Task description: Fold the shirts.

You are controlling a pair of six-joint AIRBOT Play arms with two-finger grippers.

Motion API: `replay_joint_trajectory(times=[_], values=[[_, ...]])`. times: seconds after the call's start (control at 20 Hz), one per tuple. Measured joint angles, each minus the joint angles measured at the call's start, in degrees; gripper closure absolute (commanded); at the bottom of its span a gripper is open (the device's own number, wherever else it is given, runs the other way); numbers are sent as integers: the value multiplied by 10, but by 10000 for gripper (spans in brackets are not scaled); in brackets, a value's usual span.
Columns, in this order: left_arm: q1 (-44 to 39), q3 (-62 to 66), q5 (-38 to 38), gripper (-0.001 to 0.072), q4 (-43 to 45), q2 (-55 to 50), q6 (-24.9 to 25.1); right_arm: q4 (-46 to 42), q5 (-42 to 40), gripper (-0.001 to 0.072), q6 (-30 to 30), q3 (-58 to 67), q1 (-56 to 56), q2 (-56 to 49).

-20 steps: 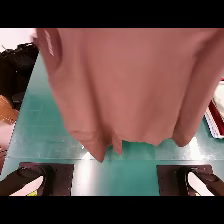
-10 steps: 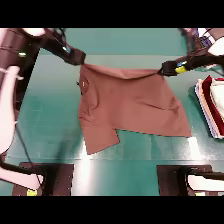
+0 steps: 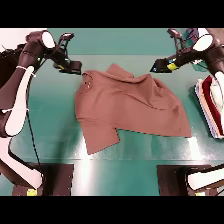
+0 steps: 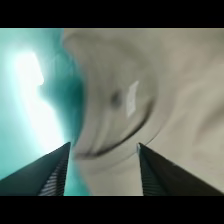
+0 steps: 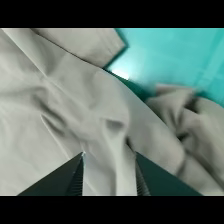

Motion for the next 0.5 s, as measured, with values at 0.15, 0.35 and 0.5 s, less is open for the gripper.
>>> replay_joint_trajectory(times=[0.15, 0.35, 0.5], values=[[17, -64, -24, 206, 4, 45, -4, 0, 35, 367, 0, -34, -37, 47], [24, -254, 11, 206, 4, 152, -6, 0, 43, 367, 1, -146, -89, 148], [26, -417, 58, 207, -14, 235, -14, 1, 28, 367, 1, -229, -120, 223]])
